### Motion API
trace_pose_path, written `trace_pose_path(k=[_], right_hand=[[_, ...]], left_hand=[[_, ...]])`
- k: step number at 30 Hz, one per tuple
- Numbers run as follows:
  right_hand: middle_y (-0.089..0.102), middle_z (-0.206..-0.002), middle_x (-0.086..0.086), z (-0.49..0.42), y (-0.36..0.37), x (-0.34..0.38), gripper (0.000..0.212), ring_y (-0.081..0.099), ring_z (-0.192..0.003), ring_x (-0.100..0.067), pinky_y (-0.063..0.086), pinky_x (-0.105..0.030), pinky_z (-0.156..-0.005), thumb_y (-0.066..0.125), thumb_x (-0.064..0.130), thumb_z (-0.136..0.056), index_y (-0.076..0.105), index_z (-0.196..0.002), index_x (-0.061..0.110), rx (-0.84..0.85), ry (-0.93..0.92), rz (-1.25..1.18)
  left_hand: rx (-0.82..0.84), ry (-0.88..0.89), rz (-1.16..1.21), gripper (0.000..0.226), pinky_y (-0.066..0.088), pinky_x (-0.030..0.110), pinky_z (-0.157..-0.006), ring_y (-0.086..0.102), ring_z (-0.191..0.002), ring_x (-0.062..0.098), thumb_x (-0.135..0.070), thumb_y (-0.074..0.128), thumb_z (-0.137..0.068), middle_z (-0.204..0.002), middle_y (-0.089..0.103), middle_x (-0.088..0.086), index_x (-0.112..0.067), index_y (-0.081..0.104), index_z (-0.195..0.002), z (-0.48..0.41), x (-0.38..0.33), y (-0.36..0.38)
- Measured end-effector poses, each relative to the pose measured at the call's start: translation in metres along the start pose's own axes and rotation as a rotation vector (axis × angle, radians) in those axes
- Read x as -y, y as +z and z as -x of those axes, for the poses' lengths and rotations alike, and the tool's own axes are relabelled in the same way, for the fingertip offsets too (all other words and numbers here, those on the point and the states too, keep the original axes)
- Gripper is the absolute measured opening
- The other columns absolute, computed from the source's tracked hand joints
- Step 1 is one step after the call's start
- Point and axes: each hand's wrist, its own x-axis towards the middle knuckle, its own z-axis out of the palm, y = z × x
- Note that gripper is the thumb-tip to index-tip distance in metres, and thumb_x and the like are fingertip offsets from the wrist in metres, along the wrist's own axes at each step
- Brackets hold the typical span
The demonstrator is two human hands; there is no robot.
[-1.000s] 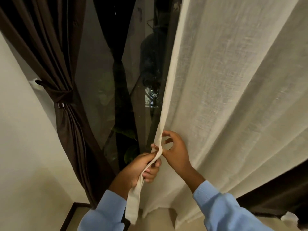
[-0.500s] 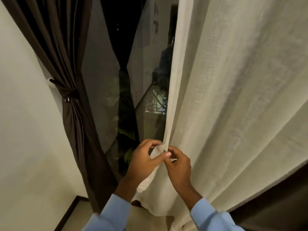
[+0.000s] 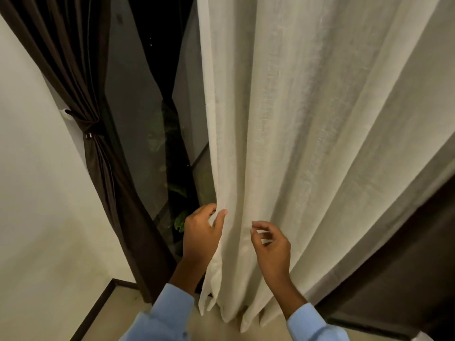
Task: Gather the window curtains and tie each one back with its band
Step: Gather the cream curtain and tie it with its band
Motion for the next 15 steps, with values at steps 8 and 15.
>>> trace_pose_path(k=[8,15], right_hand=[[0.04,-0.131,0.017,-0.047,0.013,0.027,0.09,0.048,-0.106,0.0,0.05,-0.026,-0.078,0.085,0.054,-0.066,0.036,-0.138,0.03,-0.071,0.039,0.288],[0.063,-0.087,0.015,-0.061,0.0,0.011,0.023,0.065,-0.084,-0.014,0.048,-0.03,-0.069,0.067,0.025,-0.085,0.059,-0.105,0.031,-0.291,0.172,0.18]], left_hand=[[0.09,0.005,-0.039,0.016,0.058,0.034,-0.063,0.067,-0.068,0.014,-0.016,0.06,-0.093,-0.079,0.071,0.004,-0.005,0.071,-0.089,0.01,-0.014,0.002],[0.134,-0.012,-0.067,0.025,0.053,0.043,-0.066,0.063,-0.069,0.022,-0.015,0.048,-0.098,-0.08,0.068,0.012,0.0,0.068,-0.093,0.005,-0.008,-0.002]])
